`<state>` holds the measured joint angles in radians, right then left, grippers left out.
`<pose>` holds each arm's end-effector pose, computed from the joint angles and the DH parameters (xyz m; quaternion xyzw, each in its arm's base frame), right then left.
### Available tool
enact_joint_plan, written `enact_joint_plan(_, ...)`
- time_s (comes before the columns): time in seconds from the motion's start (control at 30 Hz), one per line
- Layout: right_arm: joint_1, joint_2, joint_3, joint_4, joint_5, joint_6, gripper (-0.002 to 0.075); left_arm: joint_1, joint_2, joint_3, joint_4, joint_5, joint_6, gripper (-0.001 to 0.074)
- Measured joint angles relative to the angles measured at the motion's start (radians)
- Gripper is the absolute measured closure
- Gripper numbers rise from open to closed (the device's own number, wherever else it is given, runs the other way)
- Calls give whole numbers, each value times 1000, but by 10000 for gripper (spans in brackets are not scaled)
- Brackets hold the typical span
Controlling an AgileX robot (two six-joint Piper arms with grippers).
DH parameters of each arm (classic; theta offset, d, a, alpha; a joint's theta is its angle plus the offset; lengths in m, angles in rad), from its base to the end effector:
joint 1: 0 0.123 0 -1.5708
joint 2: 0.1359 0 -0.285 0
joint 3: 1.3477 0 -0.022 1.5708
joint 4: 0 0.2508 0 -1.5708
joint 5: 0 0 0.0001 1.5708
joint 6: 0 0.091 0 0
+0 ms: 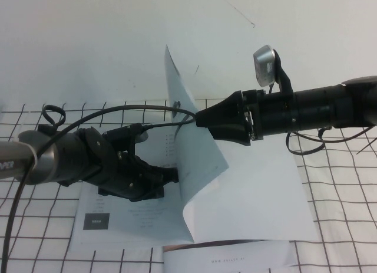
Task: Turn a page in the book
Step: Open the closed book
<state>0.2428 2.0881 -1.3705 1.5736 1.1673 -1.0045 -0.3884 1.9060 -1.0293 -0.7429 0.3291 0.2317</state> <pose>0.3853 0.1817 0.1984 -0.1256 0.7739 0.6012 0.1546 0.3319 -0.1574 0.1380 -0.0167 0.9589 -0.2071 0.1933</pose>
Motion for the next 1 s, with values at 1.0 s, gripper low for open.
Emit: enact_joint_plan(1.0, 3, -65, 0, 3, 2, -59, 256, 21, -225, 2, -6, 35, 2, 737)
